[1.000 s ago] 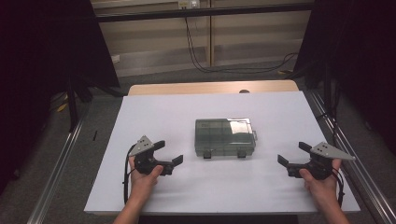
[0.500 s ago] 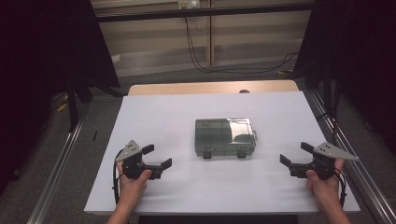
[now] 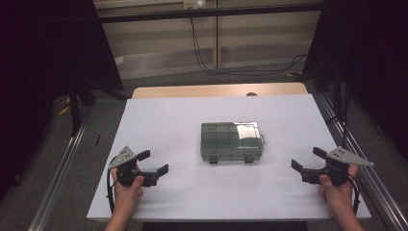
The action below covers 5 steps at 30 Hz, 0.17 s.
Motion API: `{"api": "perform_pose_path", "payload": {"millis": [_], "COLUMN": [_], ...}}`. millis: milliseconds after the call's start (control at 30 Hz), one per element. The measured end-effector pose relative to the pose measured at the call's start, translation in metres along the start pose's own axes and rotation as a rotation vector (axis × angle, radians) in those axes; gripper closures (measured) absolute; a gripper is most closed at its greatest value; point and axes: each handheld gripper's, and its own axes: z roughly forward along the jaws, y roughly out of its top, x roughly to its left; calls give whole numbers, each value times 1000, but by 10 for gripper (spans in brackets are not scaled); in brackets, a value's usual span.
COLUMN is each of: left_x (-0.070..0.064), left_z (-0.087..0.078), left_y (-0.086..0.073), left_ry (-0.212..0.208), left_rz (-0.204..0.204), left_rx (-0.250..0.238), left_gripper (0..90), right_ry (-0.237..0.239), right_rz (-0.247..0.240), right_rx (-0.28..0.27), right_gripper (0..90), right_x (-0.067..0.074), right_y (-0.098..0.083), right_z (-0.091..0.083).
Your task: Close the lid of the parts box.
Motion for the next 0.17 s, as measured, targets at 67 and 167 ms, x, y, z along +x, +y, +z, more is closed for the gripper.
{"api": "perform_pose_path", "payload": {"millis": [67,167], "left_x": [3,4], "left_z": [-3,-4], "left_y": [-2,-3], "left_ry": [8,43], "left_rz": [4,13], "left_rx": [6,30], "left_gripper": [0,0], "right_ry": [2,1], "right_rz": [-2,-9], "right_rx": [0,3], "right_gripper": [0,0], "right_x": [0,0], "right_y": [0,0], "right_z": [0,2]}}
